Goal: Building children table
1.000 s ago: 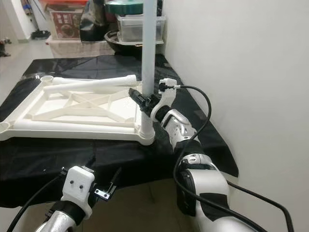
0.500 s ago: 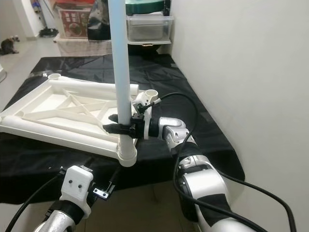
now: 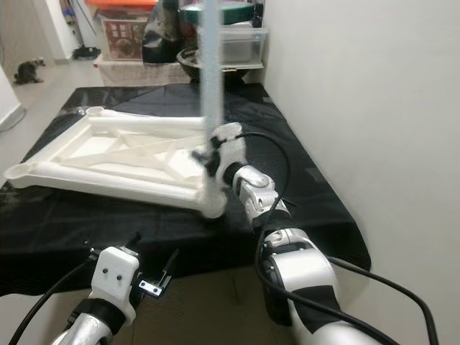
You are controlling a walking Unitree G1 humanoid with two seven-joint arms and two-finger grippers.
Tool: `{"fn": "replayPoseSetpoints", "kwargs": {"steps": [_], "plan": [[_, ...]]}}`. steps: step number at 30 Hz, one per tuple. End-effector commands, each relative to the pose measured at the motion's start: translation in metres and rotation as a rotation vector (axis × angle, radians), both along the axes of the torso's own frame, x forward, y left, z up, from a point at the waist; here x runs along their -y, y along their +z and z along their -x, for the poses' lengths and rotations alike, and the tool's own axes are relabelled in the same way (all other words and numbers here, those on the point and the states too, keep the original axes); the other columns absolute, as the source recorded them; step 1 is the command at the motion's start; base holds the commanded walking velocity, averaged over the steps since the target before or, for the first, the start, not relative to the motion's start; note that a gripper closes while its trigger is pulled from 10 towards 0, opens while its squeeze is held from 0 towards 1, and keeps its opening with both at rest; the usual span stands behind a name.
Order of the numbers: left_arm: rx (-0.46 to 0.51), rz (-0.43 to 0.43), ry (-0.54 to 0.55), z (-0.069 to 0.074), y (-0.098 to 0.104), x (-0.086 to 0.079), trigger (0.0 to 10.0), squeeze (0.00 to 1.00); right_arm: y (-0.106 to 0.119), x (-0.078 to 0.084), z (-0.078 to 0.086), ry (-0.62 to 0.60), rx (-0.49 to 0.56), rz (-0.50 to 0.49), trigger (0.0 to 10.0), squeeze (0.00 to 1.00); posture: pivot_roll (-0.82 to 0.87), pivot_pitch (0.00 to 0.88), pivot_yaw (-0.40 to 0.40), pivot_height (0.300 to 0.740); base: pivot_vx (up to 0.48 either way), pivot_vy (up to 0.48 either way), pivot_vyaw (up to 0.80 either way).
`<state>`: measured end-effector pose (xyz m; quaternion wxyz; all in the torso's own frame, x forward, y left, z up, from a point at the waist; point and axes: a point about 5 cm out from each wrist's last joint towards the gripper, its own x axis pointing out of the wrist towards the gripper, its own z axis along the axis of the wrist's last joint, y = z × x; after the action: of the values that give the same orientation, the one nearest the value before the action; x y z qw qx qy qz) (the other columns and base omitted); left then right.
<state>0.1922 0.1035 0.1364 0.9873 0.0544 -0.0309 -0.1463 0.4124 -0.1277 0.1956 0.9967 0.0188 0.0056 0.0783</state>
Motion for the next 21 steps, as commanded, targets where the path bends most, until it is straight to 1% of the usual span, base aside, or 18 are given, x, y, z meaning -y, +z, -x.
{"fn": "replayPoseSetpoints", "kwargs": {"steps": [1, 3, 4, 5, 6, 7, 8, 9, 11, 12, 13, 14, 15, 17, 18, 19, 20, 21], "plan": [[-0.012, -0.005, -0.006, 0.0, -0.003, 0.001, 10.0, 0.0, -0.012, 0.013, 0.002, -0.105, -0.058, -0.017, 0.0, 0.0, 0.05, 0.033, -0.034, 0.74, 0.0, 0.0, 0.0], [-0.011, -0.004, -0.01, 0.0, -0.003, 0.002, 10.0, 0.0, -0.02, 0.019, 0.006, -0.304, -0.08, -0.059, 0.0, 0.0, 0.05, 0.027, -0.036, 0.74, 0.0, 0.0, 0.0], [-0.01, -0.003, -0.011, 0.0, -0.003, 0.002, 10.0, 0.0, -0.024, 0.018, 0.008, -0.374, -0.089, -0.066, 0.0, 0.0, 0.05, 0.027, -0.036, 0.74, 0.0, 0.0, 0.0], [-0.01, -0.003, -0.011, 0.0, -0.003, 0.002, 10.0, 0.0, -0.024, 0.018, 0.008, -0.374, -0.089, -0.066, 0.0, 0.0, 0.05, 0.027, -0.036, 0.74, 0.0, 0.0, 0.0], [-0.009, -0.003, -0.011, -0.001, -0.002, 0.002, 10.0, 0.0, -0.027, 0.015, 0.011, -0.427, -0.091, -0.068, 0.0, 0.0, 0.05, 0.027, -0.036, 0.74, 0.0, 0.0, 0.0], [-0.007, -0.004, -0.008, -0.001, -0.002, 0.002, 10.0, 0.0, -0.032, 0.002, 0.016, -0.449, -0.095, -0.07, 0.0, 0.0, 0.05, 0.023, -0.039, 0.74, 0.0, 0.0, 0.0], [-0.007, -0.004, -0.008, -0.001, -0.002, 0.002, 10.0, 0.0, -0.032, 0.002, 0.016, -0.449, -0.095, -0.07, 0.0, 0.0, 0.05, 0.023, -0.039, 0.74, 0.0, 0.0, 0.0], [-0.008, -0.005, -0.007, 0.0, -0.003, 0.001, 10.0, 0.0, -0.033, -0.006, 0.017, -0.441, -0.092, -0.067, 0.0, 0.0, 0.05, 0.02, -0.039, 0.74, 0.0, 0.0, 0.0], [-0.008, -0.005, -0.007, 0.0, -0.003, 0.001, 10.0, 0.0, -0.033, -0.006, 0.017, -0.441, -0.092, -0.067, 0.0, 0.0, 0.05, 0.02, -0.039, 0.74, 0.0, 0.0, 0.0], [-0.008, -0.005, -0.007, 0.0, -0.003, 0.001, 10.0, 0.0, -0.034, -0.013, 0.018, -0.42, -0.089, -0.073, 7.6, 0.0, 0.05, 0.016, -0.041, 0.74, 0.0, 0.0, 0.0], [-0.008, -0.005, -0.007, 0.0, -0.003, 0.001, 10.0, 0.0, -0.034, -0.013, 0.018, -0.42, -0.089, -0.073, 7.6, 0.0, 0.05, 0.016, -0.041, 0.74, 0.0, 0.0, 0.0], [-0.009, -0.004, -0.005, 0.0, -0.004, 0.002, 10.0, 0.0, -0.021, -0.034, 0.018, -0.252, 0.013, -0.11, 10.0, 1.0, 0.05, 0.015, -0.04, 0.74, 0.0, 0.0, 0.0], [-0.009, -0.004, -0.005, 0.0, -0.004, 0.002, 10.0, 0.0, -0.021, -0.034, 0.018, -0.252, 0.013, -0.11, 10.0, 1.0, 0.05, 0.015, -0.04, 0.74, 0.0, 0.0, 0.0], [-0.009, -0.003, -0.005, 0.0, -0.004, 0.002, 10.0, 0.0, -0.008, -0.044, 0.017, -0.12, 0.096, -0.124, 10.0, 1.0, 0.04, 0.01, -0.044, 0.74, 0.0, 0.0, 0.0], [-0.009, -0.003, -0.005, 0.0, -0.004, 0.002, 10.0, 0.0, -0.008, -0.044, 0.017, -0.12, 0.096, -0.124, 10.0, 1.0, 0.04, 0.01, -0.044, 0.74, 0.0, 0.0, 0.0], [-0.009, -0.003, -0.005, -0.001, -0.004, 0.002, 10.0, 0.0, 0.0, -0.045, 0.016, -0.047, 0.133, -0.121, 10.0, 0.92, 0.04, 0.01, -0.044, 0.74, 0.0, 0.0, 0.0], [-0.008, -0.002, -0.005, -0.001, -0.004, 0.002, 10.0, 0.0, 0.004, -0.045, 0.015, -0.003, 0.154, -0.118, 10.0, 0.92, 0.04, 0.01, -0.044, 0.74, 0.0, 0.0, 0.0], [-0.008, -0.002, -0.005, -0.001, -0.004, 0.002, 10.0, 0.0, 0.004, -0.045, 0.015, -0.003, 0.154, -0.118, 10.0, 0.92, 0.04, 0.01, -0.044, 0.74, 0.0, 0.0, 0.0]]}}
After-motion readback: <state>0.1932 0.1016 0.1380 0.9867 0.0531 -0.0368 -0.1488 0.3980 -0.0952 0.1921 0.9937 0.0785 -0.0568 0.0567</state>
